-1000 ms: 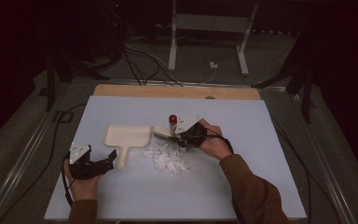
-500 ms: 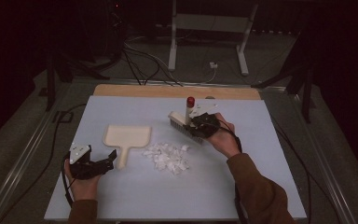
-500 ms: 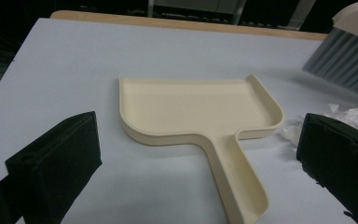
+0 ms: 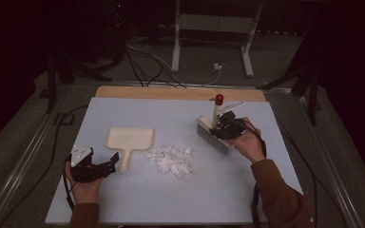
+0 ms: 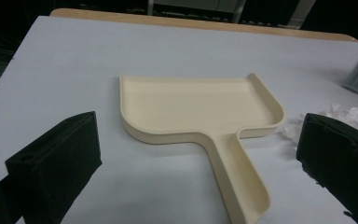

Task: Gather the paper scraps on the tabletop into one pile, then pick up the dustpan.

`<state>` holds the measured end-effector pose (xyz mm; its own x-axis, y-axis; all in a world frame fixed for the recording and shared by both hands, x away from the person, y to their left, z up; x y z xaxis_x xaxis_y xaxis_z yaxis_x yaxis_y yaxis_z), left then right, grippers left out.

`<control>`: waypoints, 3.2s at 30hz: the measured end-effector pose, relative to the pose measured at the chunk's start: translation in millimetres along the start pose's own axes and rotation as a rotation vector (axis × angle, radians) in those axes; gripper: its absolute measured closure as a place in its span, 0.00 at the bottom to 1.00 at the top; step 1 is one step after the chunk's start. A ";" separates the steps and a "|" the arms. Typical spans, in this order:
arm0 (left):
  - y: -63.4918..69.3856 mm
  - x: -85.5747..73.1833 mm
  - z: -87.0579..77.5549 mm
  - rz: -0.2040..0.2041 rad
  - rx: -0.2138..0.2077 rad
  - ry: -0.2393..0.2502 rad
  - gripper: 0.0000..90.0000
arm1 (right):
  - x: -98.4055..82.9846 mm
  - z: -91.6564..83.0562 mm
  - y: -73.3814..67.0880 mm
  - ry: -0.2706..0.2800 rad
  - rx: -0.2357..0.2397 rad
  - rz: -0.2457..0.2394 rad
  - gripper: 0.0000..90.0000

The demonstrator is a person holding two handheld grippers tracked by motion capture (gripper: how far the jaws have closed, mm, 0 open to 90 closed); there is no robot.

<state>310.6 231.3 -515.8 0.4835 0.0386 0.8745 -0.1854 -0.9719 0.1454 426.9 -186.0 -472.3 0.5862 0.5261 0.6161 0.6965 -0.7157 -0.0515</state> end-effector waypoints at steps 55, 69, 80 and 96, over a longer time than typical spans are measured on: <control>39.1 -16.3 37.2 0.096 0.033 -0.240 0.18 | -8.6 11.2 9.4 0.048 0.033 0.017 0.75; 48.6 -23.7 60.7 0.046 0.121 -0.302 0.64 | -8.8 10.9 9.2 0.049 0.028 0.006 0.75; 46.1 -21.8 61.6 0.043 0.163 -0.324 0.74 | -8.4 10.5 8.1 0.044 0.030 0.001 0.75; 30.1 -3.2 51.3 -0.037 0.114 -0.273 0.75 | -7.1 12.5 8.3 0.051 0.032 0.003 0.74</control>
<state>347.4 190.1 -538.1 0.7035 0.0252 0.7103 -0.0738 -0.9914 0.1083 433.7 -190.0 -486.9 0.5669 0.4998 0.6549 0.7083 -0.7016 -0.0776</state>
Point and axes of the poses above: each handheld gripper's, and its own axes: z roughly forward along the jaws, x roughly out of its top, y roughly to its right, the point moved 5 cm from there along z, roughly forward along the jaws, and after that the axes turned 3 degrees about x, right-handed, at the moved point
